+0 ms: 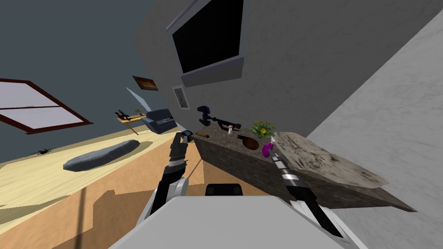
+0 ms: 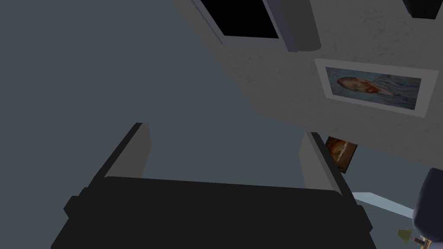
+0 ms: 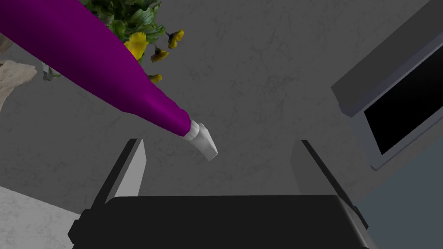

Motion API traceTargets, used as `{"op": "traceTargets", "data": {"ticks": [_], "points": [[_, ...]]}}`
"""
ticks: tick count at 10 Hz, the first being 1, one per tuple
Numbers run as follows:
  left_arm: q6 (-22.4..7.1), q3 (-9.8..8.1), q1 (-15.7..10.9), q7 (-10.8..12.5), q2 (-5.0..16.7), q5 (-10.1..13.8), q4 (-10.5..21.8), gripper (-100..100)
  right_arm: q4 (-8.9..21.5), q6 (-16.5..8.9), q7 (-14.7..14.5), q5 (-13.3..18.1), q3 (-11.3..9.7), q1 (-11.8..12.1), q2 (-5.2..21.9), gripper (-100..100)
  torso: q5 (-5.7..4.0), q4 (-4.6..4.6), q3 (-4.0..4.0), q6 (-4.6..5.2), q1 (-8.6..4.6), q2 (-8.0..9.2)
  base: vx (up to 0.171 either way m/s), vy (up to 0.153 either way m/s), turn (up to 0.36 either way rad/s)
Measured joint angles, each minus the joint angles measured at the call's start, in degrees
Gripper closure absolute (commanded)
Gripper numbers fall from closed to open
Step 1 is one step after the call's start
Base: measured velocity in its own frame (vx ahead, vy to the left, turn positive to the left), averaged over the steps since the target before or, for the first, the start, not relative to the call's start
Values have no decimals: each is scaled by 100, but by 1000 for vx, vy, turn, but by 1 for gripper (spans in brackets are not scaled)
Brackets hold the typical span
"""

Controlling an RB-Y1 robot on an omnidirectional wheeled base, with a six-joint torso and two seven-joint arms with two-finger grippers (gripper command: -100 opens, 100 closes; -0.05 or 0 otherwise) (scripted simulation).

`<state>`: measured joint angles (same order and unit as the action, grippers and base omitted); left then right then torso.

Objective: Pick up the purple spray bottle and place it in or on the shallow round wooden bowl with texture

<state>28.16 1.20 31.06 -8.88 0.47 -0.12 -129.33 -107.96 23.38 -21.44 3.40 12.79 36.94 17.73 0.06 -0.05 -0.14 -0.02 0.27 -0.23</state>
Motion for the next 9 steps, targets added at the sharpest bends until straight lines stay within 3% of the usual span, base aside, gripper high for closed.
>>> {"op": "traceTargets", "data": {"ticks": [5, 9], "points": [[0, 0, 0, 0, 0, 0, 0, 0, 529, -660, -303, 371, 475, 139, 470, -100, 2, 3, 7, 0, 8, 12, 32, 100, 78], [0, 0, -1, 0, 0, 0, 0, 0, 887, -1210, -306, 586, 860, 214, 1053, -100, 1, 4, 9, -1, 1, 16, 16, 87, 102]]}}
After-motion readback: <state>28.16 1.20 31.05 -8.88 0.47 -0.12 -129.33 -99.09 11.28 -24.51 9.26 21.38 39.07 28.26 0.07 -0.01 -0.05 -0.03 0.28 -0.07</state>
